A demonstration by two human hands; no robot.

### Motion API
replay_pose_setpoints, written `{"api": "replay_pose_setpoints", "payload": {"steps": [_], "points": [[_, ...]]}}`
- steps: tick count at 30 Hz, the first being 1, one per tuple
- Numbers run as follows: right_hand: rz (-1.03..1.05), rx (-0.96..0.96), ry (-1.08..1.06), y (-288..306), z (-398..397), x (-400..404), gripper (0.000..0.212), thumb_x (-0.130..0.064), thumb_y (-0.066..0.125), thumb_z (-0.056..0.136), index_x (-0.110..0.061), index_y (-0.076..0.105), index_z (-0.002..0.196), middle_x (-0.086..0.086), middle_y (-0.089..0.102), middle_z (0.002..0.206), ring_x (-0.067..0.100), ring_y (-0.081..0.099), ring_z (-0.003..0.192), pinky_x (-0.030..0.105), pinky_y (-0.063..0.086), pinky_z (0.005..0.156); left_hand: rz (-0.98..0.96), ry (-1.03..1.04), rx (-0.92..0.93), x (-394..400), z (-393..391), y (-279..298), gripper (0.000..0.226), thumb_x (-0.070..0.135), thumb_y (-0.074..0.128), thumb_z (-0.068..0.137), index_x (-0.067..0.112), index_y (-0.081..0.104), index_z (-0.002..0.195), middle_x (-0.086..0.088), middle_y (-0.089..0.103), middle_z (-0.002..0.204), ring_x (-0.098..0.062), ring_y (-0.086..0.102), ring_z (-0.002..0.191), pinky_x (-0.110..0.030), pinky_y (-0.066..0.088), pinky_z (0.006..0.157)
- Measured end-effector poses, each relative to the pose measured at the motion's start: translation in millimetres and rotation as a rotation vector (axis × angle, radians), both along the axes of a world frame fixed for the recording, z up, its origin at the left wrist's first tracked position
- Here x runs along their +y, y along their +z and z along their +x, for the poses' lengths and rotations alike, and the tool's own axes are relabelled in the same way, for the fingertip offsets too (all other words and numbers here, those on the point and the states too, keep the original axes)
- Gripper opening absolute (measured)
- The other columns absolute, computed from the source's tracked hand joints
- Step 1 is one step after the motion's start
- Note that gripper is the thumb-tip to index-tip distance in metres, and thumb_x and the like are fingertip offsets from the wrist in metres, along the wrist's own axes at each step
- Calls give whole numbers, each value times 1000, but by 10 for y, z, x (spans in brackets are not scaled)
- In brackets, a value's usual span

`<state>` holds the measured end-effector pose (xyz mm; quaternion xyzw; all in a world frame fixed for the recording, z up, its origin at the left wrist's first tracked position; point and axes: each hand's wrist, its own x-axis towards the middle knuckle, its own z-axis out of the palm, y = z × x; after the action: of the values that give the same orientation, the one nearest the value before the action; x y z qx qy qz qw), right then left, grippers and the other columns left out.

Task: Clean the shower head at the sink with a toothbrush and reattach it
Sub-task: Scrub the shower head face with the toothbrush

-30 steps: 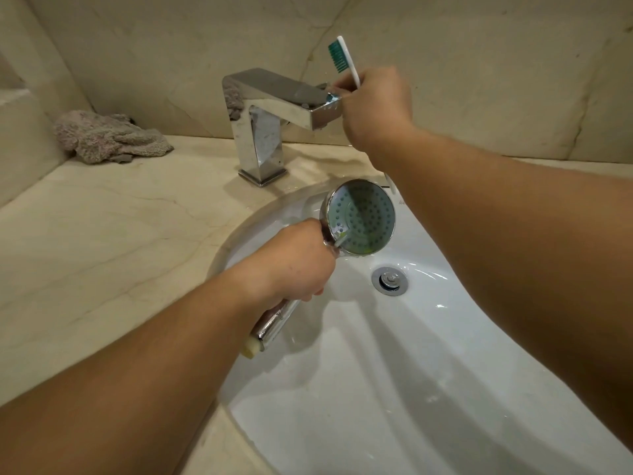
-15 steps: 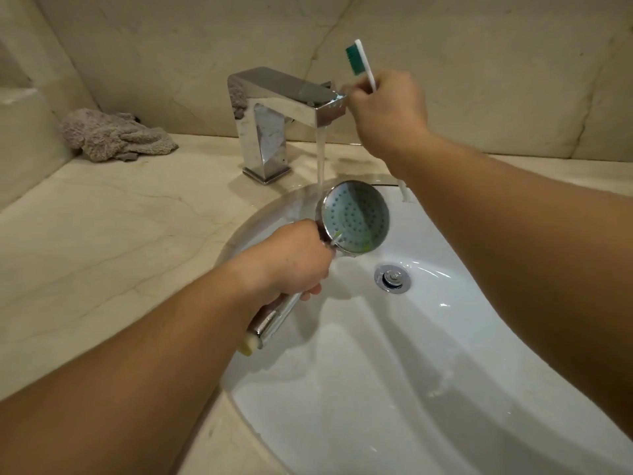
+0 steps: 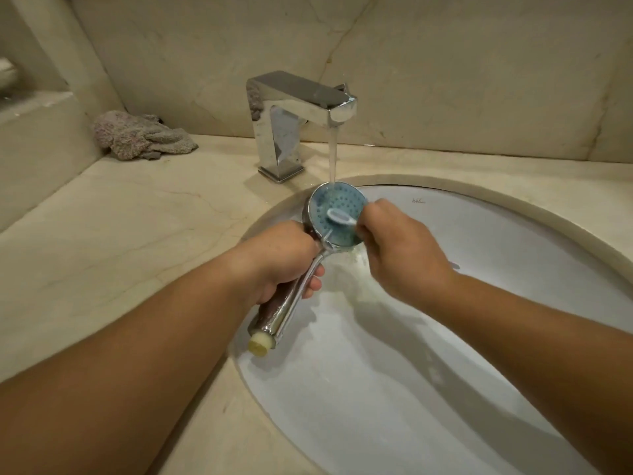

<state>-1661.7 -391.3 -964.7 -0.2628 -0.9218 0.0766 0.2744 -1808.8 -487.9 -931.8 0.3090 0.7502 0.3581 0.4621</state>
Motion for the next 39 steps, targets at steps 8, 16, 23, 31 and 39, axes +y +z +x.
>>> {"api": "replay_pose_setpoints", "payload": {"steps": [8,16,23,31,39], "points": [[69,31,-33,-72,-67,118,10,3,56,86,-5,52,85,12,54,83,25,41,61,32,33,50,57,6,42,112,-51,-50,17,19,44,110,19,61,111,-13,65,86,-19,63,62,-30,54,54],[91,95,-41,-59,-151,104,6,2,57,81,-4,54,82,13,53,80,24,41,62,30,35,48,73,-48,102,134,-87,-109,17,20,45,109,18,62,113,-12,66,85,-19,62,62,-31,52,55],[74,127,-45,-23,-123,123,11,-13,46,87,-6,54,84,8,52,80,21,40,62,23,30,46,90,-79,177,157,-123,-131,19,19,44,108,16,59,120,-12,66,87,-20,61,60,-31,50,54],[102,78,-52,7,-123,129,2,-3,56,86,-3,55,87,14,54,84,24,45,64,37,45,49,78,-109,225,146,-105,-117,19,20,45,108,15,59,120,-12,68,89,-20,63,62,-30,52,55],[1,88,-111,10,-50,172,10,-12,49,96,-6,56,96,6,53,89,19,42,74,33,40,65,75,-92,214,159,-142,-143,21,19,42,107,16,57,122,-12,68,92,-21,63,65,-31,51,57]]}}
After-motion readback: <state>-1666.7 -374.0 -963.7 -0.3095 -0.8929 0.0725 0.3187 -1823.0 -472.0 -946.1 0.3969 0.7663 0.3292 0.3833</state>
